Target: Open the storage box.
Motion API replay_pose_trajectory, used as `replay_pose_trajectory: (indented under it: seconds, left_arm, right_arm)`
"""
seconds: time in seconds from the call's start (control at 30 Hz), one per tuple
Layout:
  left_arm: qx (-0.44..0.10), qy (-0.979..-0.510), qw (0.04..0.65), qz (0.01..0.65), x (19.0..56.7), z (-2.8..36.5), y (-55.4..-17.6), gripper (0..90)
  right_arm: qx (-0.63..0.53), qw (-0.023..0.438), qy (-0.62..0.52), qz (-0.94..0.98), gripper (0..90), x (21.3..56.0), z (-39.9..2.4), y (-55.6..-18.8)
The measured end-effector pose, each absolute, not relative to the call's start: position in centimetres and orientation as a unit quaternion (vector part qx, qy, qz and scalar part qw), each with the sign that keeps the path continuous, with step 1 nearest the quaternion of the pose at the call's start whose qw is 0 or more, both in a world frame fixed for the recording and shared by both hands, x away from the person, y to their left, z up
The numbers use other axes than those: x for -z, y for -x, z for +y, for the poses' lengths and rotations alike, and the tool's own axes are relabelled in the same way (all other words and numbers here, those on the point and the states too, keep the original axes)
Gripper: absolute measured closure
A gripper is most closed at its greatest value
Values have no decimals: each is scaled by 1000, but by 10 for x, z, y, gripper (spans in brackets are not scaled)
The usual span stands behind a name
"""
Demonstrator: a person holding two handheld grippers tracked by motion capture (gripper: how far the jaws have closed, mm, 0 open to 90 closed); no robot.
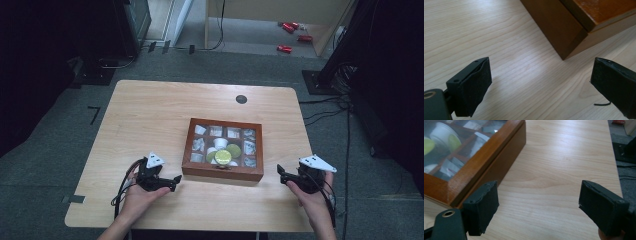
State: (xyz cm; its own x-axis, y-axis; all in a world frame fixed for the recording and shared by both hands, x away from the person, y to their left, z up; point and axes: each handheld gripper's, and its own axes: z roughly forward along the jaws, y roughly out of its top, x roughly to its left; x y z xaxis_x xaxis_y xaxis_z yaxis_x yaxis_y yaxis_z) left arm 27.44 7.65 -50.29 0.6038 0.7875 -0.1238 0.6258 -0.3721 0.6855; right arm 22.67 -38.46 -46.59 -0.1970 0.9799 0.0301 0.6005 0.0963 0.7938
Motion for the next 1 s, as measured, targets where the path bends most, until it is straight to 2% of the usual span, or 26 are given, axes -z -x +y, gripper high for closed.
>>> replay_pose_trajectory:
  seconds: [0.13,0.2,0.43,0.47,1.0]
  left_arm:
    - [-113,-821,362,426,503,69,-274,78]
    - [-104,-820,373,421,502,67,-274,152]
    - [-107,-829,373,404,503,59,-273,171]
    - [-110,-830,373,400,503,58,-273,225]
    - [-117,-834,382,381,503,47,-272,477]
  right_arm:
    - [-357,266,-566,694,164,463,-376,-230]
    - [-360,266,-562,696,163,461,-373,-231]
    - [-366,263,-556,698,164,458,-365,-234]
    - [-367,260,-555,700,164,458,-362,-234]
    - [-376,253,-541,709,167,455,-347,-237]
